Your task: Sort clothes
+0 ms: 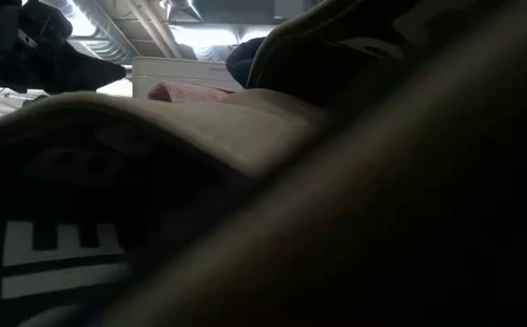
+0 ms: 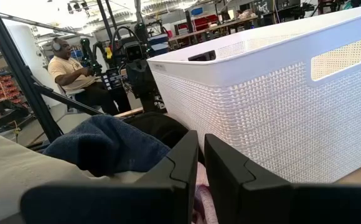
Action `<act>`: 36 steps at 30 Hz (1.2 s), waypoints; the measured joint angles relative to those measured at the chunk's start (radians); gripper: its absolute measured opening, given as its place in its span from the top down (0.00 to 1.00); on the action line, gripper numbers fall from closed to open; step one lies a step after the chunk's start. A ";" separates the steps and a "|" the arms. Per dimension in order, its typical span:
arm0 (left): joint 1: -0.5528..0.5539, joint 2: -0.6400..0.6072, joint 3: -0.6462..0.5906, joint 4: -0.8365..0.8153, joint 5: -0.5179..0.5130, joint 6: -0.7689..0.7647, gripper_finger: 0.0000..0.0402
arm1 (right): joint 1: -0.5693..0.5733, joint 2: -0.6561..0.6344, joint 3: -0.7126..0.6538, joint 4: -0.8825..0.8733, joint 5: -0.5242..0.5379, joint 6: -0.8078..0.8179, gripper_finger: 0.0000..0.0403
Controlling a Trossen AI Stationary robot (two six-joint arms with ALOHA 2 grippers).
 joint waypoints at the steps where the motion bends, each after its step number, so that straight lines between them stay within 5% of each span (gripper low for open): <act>1: 0.000 0.000 0.000 0.000 0.000 0.000 0.99 | 0.000 0.000 0.000 0.000 0.000 0.000 0.88; 28: 0.000 0.000 0.000 0.001 0.000 0.001 0.99 | 0.000 0.000 0.000 0.000 0.000 0.000 0.88; 36: 0.001 0.000 0.000 0.011 -0.013 0.145 0.99 | 0.000 0.000 0.000 0.000 0.000 0.000 0.88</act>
